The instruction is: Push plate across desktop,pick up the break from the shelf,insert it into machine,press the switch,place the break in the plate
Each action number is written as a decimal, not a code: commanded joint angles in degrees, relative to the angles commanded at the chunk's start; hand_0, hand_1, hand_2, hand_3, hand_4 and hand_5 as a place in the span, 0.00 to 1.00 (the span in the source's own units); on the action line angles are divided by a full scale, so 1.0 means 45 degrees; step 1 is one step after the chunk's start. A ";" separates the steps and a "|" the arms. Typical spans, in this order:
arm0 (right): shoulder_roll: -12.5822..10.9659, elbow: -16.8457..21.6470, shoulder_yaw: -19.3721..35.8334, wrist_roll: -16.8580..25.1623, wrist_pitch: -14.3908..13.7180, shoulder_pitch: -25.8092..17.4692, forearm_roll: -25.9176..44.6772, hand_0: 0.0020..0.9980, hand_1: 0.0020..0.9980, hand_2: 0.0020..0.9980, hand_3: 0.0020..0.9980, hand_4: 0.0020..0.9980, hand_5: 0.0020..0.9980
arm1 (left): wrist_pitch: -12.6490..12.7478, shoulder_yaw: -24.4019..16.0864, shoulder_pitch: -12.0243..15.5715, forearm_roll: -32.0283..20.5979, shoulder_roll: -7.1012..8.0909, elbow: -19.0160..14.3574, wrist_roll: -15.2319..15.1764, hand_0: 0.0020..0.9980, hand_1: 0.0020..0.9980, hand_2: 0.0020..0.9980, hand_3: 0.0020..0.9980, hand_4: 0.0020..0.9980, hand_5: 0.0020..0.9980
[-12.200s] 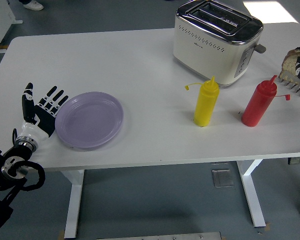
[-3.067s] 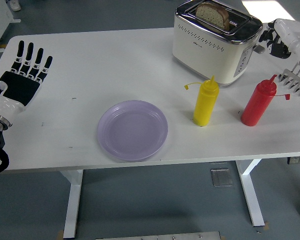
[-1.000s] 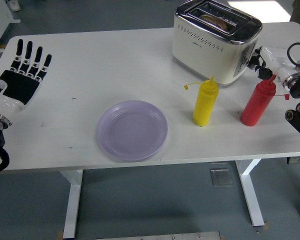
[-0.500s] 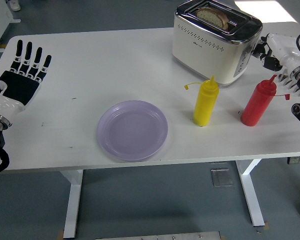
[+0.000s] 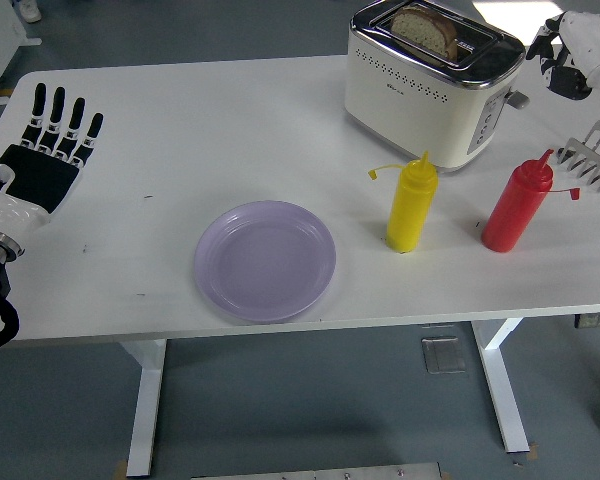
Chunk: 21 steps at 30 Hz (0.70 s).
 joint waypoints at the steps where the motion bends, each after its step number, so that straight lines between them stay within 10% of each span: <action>1: -0.0046 0.0169 -0.0018 -0.0148 0.0086 0.0123 0.0268 0.32 0.44 0.55 0.51 0.28 0.00 | 0.0001 0.0004 0.0000 -0.0006 0.0003 0.0002 0.0000 0.83 0.76 0.71 0.72 0.78 1.00; 10: -0.0102 0.0445 -0.0529 -0.1212 0.1667 0.1946 0.1388 0.34 0.50 0.59 0.55 0.40 0.00 | 0.0002 0.0038 -0.0011 -0.0050 0.0101 0.0005 -0.0002 0.83 0.76 0.71 0.72 0.78 1.00; 21: 0.0894 -0.1780 -0.1862 -0.2076 0.4636 0.4717 0.1531 0.49 0.67 0.70 0.73 0.53 0.00 | -0.0006 0.0050 0.0001 -0.0106 0.0271 0.0125 -0.0019 0.82 0.76 0.71 0.72 0.78 1.00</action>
